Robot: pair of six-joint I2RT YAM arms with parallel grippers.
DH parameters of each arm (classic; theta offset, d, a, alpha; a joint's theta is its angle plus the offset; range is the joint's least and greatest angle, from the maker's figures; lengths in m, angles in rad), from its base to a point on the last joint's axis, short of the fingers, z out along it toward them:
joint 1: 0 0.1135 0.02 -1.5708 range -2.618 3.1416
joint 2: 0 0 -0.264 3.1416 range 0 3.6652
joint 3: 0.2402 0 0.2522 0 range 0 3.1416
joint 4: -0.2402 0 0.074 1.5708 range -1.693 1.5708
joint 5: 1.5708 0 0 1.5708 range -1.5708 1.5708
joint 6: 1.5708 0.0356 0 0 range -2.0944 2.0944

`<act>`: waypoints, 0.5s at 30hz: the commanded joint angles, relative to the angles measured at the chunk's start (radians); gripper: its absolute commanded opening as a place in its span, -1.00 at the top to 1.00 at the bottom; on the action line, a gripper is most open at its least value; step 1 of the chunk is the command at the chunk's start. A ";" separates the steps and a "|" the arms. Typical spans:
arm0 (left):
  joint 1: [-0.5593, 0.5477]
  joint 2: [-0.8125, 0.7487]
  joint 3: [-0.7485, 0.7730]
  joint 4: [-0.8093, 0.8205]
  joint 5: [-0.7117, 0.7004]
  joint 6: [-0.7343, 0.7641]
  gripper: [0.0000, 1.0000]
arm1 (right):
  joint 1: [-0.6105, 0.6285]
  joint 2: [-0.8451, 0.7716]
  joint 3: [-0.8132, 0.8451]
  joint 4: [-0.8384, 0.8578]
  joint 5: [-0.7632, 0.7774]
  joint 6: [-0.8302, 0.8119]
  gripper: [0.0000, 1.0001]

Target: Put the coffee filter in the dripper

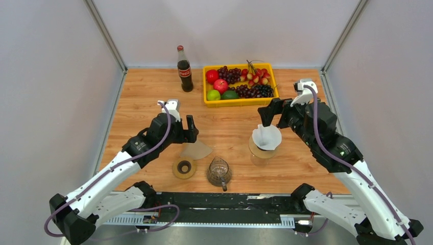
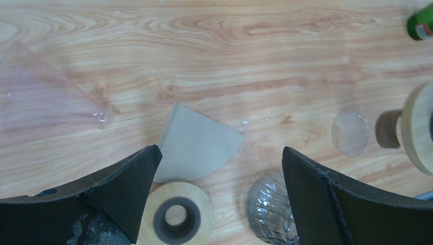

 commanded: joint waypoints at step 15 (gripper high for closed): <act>0.256 0.018 0.043 -0.082 -0.033 0.007 -1.00 | -0.038 0.045 -0.077 0.083 0.111 0.004 -1.00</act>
